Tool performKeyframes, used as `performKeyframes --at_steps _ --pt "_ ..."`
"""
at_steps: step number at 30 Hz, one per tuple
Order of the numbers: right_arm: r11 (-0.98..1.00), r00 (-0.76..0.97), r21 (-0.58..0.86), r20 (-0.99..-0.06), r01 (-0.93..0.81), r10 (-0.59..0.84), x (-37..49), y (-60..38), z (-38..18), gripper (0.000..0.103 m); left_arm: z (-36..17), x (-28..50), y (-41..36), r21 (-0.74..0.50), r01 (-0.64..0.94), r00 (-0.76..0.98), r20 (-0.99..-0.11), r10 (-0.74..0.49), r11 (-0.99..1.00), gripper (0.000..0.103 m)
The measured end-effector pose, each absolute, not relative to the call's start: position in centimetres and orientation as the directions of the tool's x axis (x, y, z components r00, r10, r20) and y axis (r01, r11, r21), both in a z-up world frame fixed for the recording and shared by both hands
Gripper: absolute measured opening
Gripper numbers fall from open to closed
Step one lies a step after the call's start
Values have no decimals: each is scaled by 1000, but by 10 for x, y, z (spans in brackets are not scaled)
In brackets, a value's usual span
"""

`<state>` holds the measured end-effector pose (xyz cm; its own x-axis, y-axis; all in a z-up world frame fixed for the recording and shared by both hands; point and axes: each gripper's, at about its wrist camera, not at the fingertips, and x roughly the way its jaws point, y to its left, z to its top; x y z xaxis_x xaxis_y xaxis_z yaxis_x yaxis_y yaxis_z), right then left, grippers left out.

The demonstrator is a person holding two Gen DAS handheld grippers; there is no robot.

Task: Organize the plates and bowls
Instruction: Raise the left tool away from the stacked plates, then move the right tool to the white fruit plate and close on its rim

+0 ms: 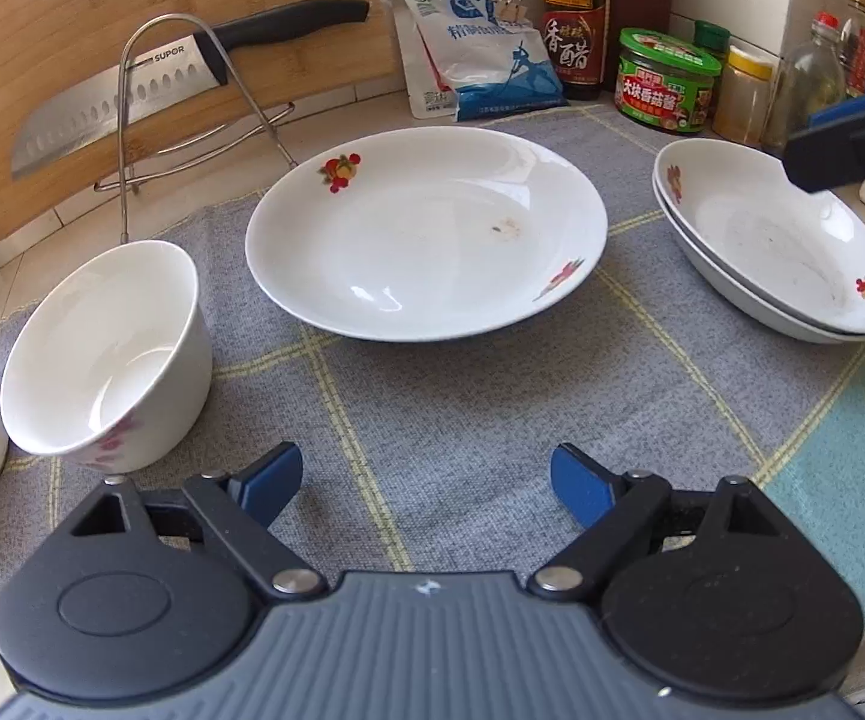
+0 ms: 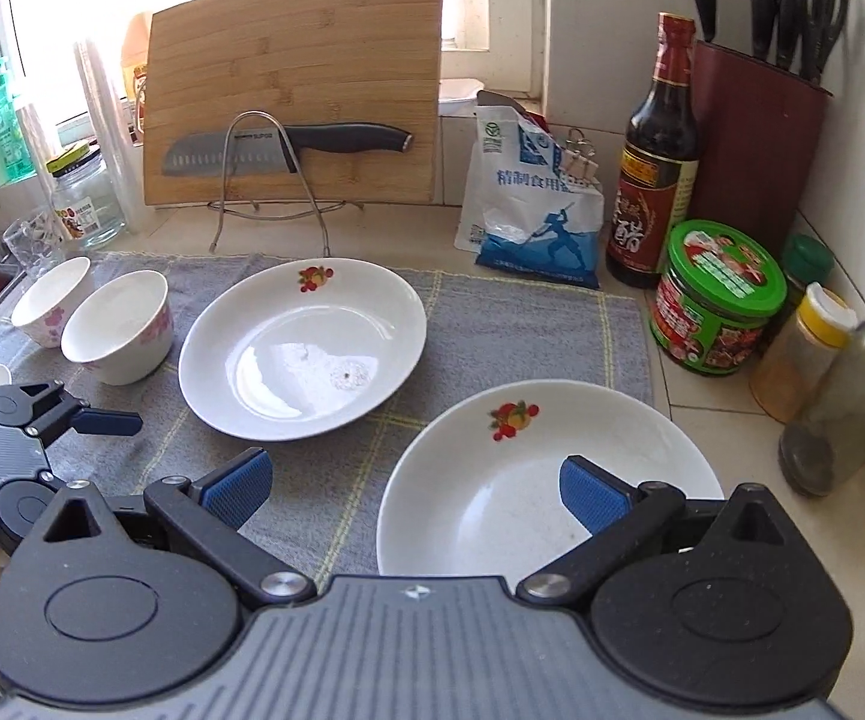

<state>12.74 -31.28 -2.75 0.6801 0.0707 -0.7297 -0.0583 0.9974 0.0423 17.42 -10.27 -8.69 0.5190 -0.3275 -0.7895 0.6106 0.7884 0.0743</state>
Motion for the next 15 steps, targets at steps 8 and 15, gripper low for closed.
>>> performKeyframes --at_steps 8,15 --pt "979 601 93 -778 -181 185 200 -326 -36 103 -94 190 -117 19 584 500 -796 -341 811 100" --pt "952 519 97 -820 -291 242 254 -334 -53 103 -96 200 -130 14 577 506 -791 -344 816 103"
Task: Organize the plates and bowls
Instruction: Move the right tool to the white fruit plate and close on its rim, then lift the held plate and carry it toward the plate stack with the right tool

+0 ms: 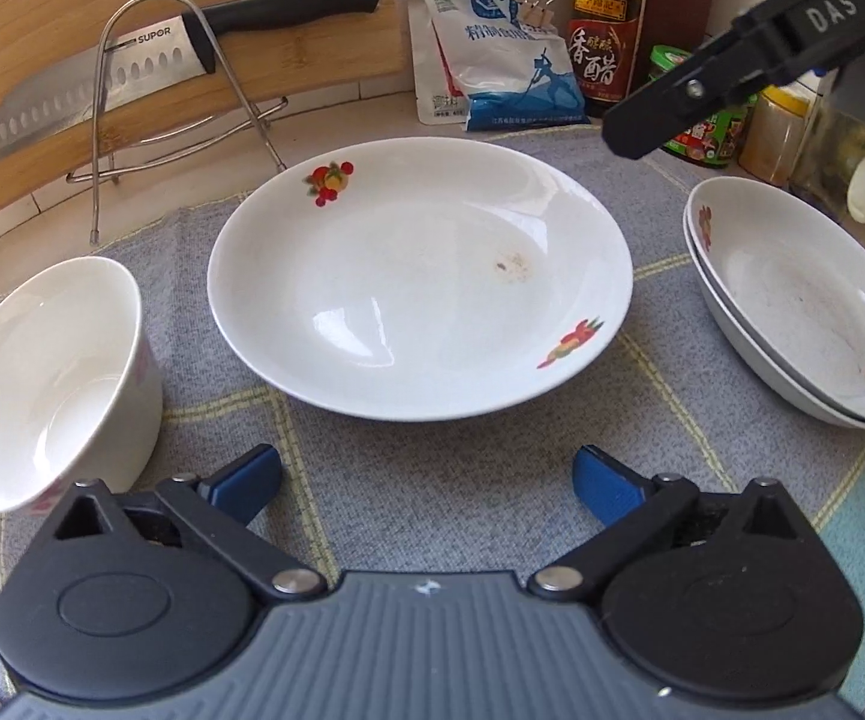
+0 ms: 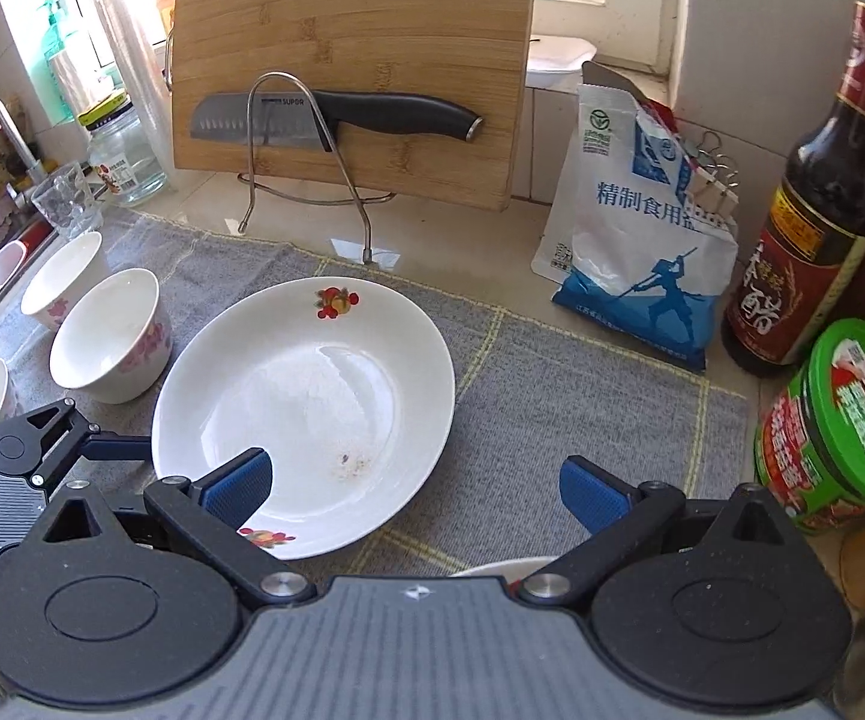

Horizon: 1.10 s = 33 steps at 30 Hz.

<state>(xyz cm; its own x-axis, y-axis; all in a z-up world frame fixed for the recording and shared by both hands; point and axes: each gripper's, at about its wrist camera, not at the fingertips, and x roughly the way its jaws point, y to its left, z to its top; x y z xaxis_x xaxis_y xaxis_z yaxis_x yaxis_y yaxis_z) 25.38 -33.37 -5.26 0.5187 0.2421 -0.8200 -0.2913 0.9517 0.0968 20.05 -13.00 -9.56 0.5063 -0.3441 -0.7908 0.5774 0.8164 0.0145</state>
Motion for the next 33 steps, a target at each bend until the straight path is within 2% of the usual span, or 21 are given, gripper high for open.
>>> performKeyframes --at_steps 13,33 --pt "893 358 106 -891 -437 281 330 -325 -95 103 -98 212 -135 14 628 506 -767 -395 778 103" --pt "806 230 240 -880 -541 416 372 -300 -113 103 -99 215 -136 15 656 493 -765 -414 755 103"
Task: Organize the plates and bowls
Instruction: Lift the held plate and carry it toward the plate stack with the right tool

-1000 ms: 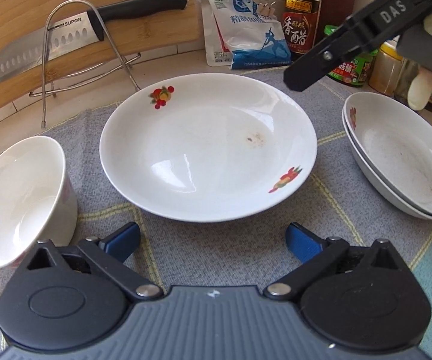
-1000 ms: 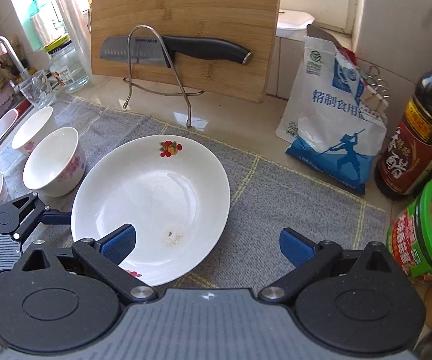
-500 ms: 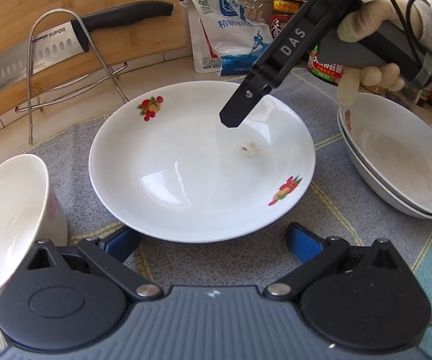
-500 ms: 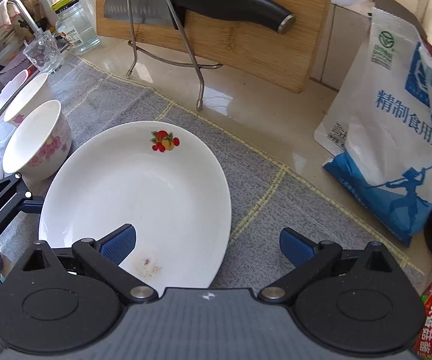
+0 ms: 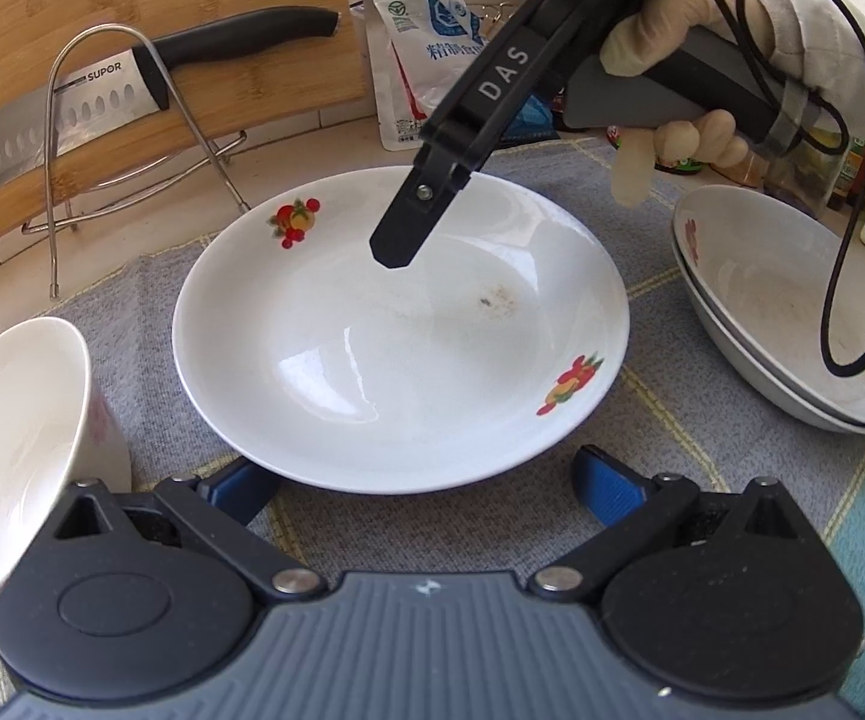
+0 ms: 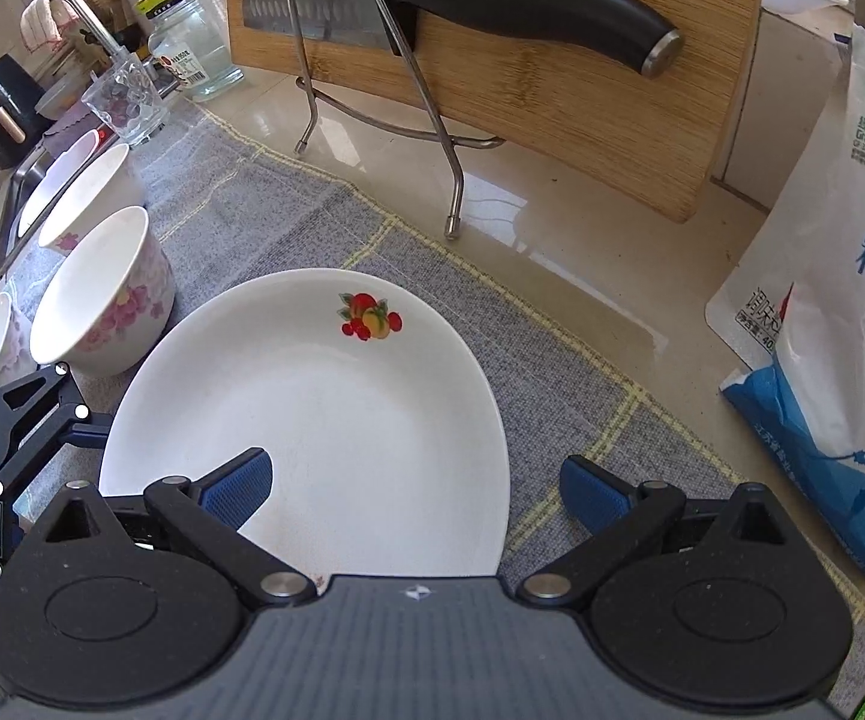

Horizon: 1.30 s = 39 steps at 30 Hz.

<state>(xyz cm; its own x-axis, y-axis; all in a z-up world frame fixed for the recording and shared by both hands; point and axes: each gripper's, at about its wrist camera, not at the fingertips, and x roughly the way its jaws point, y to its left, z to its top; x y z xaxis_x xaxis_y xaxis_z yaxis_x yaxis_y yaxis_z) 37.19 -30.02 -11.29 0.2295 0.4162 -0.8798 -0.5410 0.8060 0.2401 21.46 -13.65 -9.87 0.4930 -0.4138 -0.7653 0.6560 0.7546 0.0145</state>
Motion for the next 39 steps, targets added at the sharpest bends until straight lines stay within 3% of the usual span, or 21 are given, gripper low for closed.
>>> performKeyframes --at_steps 31,39 --pt "722 89 320 -880 -614 466 385 -281 -105 103 -96 211 -136 44 665 508 -758 -409 746 102" --pt "717 69 317 -889 -621 453 385 -279 -107 103 -94 214 -134 31 657 507 -757 -412 753 97"
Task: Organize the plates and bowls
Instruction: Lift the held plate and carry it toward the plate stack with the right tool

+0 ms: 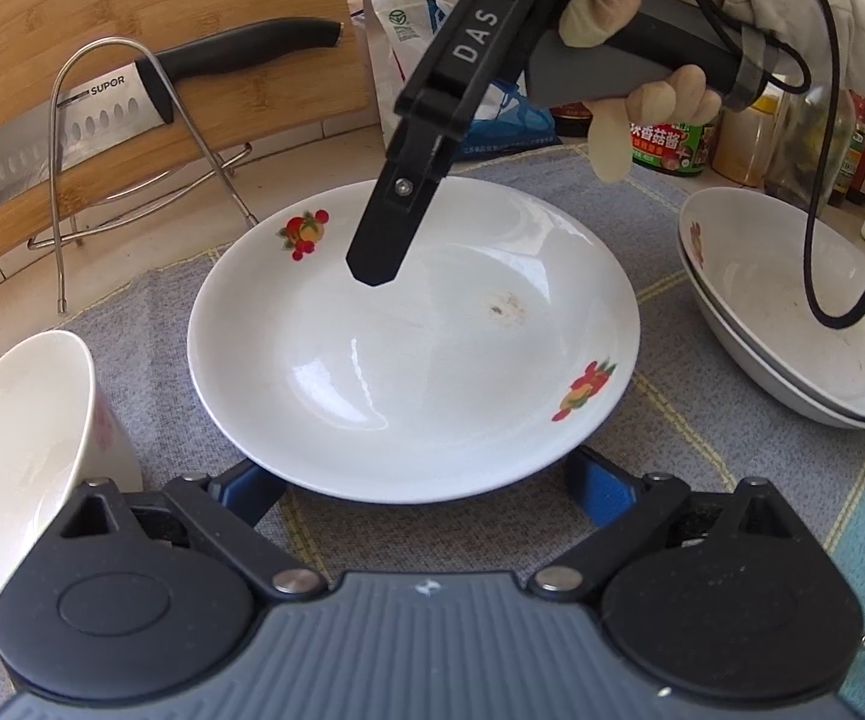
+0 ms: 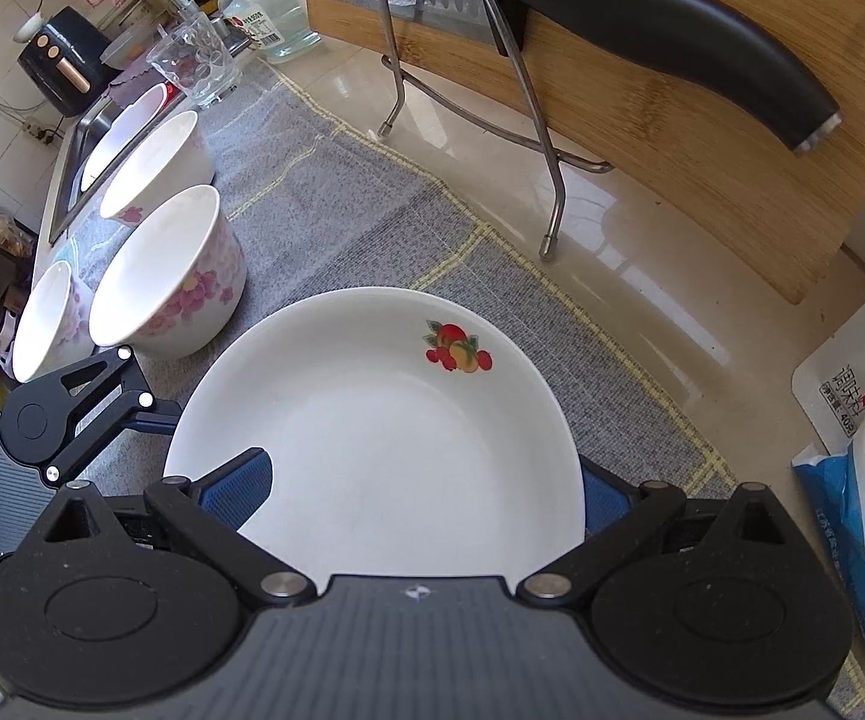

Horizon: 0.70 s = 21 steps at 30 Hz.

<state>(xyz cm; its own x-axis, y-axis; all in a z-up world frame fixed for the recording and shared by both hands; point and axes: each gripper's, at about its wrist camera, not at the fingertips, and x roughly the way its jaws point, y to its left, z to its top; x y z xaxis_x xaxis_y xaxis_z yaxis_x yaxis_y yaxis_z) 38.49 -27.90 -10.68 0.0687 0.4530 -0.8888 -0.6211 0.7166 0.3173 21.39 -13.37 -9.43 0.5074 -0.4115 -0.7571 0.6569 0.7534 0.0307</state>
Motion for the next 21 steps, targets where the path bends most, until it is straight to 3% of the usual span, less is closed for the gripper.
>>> performKeyframes --at_steps 21 --pt "729 61 322 -893 -604 445 380 -278 -108 103 -92 216 -135 2 655 489 -764 -421 756 95"
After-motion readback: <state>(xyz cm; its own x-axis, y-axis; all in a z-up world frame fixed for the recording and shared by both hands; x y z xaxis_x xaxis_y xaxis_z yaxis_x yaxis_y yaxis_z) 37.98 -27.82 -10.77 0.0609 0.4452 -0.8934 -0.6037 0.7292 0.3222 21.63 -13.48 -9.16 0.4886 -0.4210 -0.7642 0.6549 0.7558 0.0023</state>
